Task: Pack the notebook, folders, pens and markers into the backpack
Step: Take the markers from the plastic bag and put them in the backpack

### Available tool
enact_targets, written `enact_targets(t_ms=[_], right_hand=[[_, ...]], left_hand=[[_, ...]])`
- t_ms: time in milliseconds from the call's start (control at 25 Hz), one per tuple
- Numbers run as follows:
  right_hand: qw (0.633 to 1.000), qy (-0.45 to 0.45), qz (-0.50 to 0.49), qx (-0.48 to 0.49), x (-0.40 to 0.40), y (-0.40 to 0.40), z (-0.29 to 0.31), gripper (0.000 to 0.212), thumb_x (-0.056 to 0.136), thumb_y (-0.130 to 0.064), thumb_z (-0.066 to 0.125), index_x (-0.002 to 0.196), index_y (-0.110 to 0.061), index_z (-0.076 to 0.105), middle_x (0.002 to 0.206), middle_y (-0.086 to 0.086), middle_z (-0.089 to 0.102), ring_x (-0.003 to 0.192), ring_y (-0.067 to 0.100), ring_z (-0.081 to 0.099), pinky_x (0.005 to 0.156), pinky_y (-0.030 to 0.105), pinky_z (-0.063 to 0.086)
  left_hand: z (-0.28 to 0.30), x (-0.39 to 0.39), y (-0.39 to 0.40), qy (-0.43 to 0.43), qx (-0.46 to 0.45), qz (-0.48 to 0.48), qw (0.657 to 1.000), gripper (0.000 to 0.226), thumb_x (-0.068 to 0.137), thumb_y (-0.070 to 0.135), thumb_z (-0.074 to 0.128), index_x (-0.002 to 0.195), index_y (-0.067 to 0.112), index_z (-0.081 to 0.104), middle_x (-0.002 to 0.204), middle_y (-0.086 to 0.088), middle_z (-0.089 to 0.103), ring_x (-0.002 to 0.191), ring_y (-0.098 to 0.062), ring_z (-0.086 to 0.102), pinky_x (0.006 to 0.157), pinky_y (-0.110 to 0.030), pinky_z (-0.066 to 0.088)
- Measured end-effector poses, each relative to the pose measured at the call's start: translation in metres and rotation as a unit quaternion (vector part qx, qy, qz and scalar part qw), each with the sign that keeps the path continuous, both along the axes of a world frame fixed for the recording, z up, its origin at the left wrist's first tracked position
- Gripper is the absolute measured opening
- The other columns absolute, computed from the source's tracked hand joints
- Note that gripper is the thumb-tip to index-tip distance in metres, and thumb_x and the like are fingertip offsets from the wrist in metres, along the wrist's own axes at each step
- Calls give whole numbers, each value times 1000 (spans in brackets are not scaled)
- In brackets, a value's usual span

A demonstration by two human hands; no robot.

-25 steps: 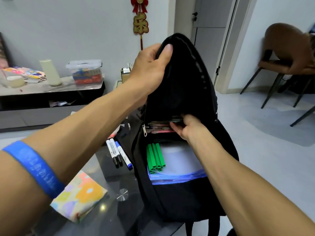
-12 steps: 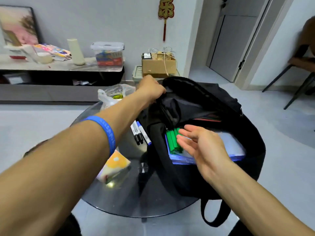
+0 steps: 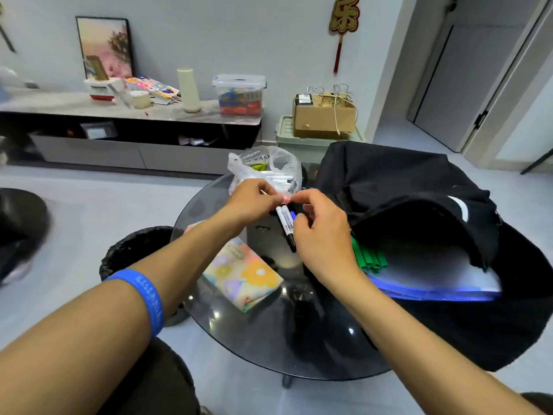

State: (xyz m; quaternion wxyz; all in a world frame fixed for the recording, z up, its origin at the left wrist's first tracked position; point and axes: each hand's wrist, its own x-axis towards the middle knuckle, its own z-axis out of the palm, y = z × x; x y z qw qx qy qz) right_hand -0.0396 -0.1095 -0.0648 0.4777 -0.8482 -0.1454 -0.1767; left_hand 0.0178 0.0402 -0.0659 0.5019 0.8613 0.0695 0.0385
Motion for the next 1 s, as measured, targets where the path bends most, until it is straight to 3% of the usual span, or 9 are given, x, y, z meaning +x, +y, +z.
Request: enact_targets(t_ms=[120,240,400,560,680,760,880,1000], right_hand=[[990,111,-21,-87,38,33,-22,26,86,-8,49,110,-11,59,115,10,63,107,32,56,83,38,45],[943,196,-69,-261,70,50,-42,38,90,-15,53,125,-3,49,130,17,50,121,36,46,89,40,43],[870,154,-92,-459,94,64,-54,43,95,-18,50,135,-3,45,133,19,44,121,36,42,95,38,42],[837,178,-64,-514,111,67,-54,49,96,-20,50,139,0,39,134,18,45,120,35,46,91,38,44],[857,240,-58,-453,109,66,-56,46,95,-18,51,135,-1,35,133,17,46,121,32,50,87,39,47],[869,287,-47,-401,106,63,-50,47,92,-18,56,130,-3,34,133,19,47,120,34,52,86,39,46],[890,276,-21,-362,93,56,-39,44,91,-17,54,129,-3,37,129,19,53,115,38,55,76,37,40],[950,99,-33,-293,80,57,-23,37,90,-13,49,125,-10,38,100,16,58,87,40,54,64,35,33]], left_hand=[[-25,-6,34,-14,101,27,994,11,84,12,66,76,19,64,78,-2,67,80,-24,64,75,-33,53],[-39,-4,52,-26,160,-4,987,15,83,12,63,76,25,64,81,2,69,82,-23,66,79,-37,55],[-39,14,60,-76,203,6,976,11,82,19,60,77,29,63,81,8,69,78,-19,64,68,-29,48],[-28,52,62,-103,261,11,960,20,84,17,56,101,25,63,107,3,65,97,-25,61,74,-34,46],[-25,74,55,-135,375,-28,917,55,77,4,57,128,22,47,137,-2,44,104,-35,57,71,-41,46],[-27,86,53,-105,443,-66,888,69,76,6,62,137,24,37,145,-4,37,103,-39,58,67,-42,44],[-34,95,57,-21,475,-85,875,46,83,20,65,126,22,50,129,-7,56,104,-37,59,80,-43,49],[-38,83,63,-85,489,-85,864,13,83,14,59,93,20,63,105,-8,65,86,-36,59,65,-35,40]])
